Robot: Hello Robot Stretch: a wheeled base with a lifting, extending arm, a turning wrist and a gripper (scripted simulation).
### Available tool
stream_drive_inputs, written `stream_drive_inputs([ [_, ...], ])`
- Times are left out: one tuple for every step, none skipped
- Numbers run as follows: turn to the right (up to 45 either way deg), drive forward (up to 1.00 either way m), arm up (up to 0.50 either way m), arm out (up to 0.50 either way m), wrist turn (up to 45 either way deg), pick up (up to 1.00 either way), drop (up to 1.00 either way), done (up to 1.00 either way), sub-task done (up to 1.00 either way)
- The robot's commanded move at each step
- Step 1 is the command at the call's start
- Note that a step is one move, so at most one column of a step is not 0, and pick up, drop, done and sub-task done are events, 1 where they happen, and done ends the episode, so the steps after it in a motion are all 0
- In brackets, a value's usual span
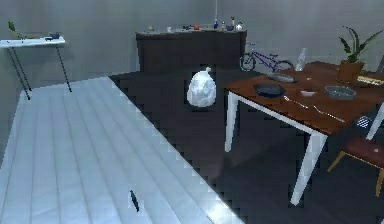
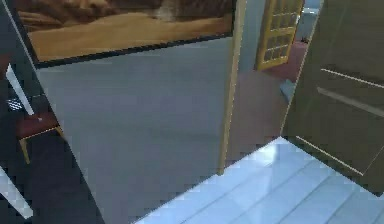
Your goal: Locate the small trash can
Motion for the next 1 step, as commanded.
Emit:
stream_drive_inputs([
  [0.0,1.0,0.0,0.0,0.0,0.0,0.0,0.0,0.0],
])
